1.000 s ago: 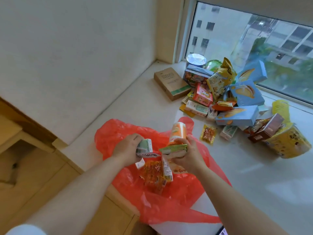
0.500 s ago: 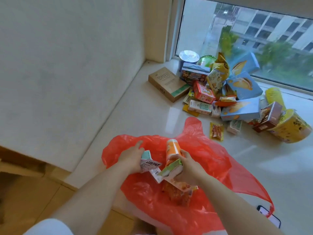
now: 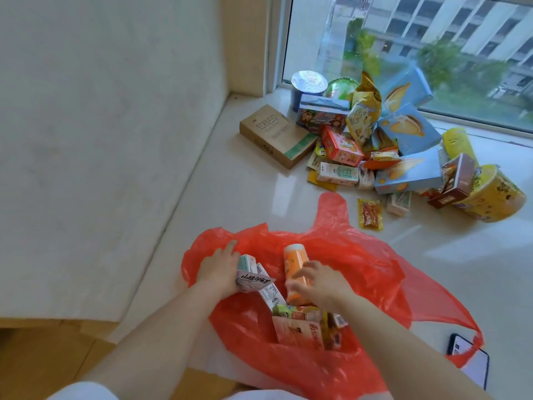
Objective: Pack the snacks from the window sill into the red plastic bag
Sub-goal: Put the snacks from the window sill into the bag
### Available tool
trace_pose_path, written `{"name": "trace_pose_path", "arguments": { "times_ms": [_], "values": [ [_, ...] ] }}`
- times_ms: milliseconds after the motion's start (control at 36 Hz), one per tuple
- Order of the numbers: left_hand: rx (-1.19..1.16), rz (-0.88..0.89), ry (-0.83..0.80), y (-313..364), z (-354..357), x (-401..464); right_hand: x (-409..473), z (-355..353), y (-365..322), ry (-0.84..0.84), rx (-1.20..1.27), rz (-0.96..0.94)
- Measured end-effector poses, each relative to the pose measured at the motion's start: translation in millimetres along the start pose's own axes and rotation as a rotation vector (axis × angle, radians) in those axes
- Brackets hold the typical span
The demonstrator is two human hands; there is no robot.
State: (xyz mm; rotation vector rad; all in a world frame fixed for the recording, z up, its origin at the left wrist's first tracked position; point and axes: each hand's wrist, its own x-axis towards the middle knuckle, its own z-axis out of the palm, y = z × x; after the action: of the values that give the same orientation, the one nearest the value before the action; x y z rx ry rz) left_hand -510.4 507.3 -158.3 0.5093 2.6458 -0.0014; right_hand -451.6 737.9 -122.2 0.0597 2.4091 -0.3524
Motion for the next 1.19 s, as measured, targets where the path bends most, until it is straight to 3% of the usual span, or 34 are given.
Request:
{"name": "trace_pose_path", "arguments": {
  "times_ms": [111, 194, 306, 389, 472, 667, 1028, 1194],
  "values": [
    [0.062, 0.009, 0.015, -2.7, -0.1, 3.7, 13.7, -16.7, 28.3, 0.305, -0.044, 0.165],
    [0.132, 0.043, 0.046, -3.9, -2.4, 8.2, 23.1, -22.1, 51.0, 0.419, -0.087, 0.380],
    [0.080, 0.078, 0.030, -5.4, -2.8, 17.5, 32.0, -27.4, 77.1, 0.380, -0.096, 0.606],
    [0.063, 0.062, -0.096, -2.4, -7.6, 25.8, 35.3, -25.9, 96.4, 0.218, -0.144, 0.721],
    [0.091, 0.077, -0.167, 4.3, -15.8, 33.9, 33.8, -23.2, 110.4, 0.064, -0.081, 0.679],
    [0.093, 0.163, -0.200, 35.5, -24.8, 49.8, 19.1, -38.2, 137.2, 0.236, 0.364, 0.672],
    [-0.030, 0.251, -0.214, 145.0, -1.8, 44.4, -51.3, -46.0, 208.2, 0.371, 0.453, 0.820],
    [0.027, 0.179, -0.110, 181.8, 1.4, 35.0, -65.2, -55.4, 239.8, 0.468, 0.513, 0.699]
  ]
}}
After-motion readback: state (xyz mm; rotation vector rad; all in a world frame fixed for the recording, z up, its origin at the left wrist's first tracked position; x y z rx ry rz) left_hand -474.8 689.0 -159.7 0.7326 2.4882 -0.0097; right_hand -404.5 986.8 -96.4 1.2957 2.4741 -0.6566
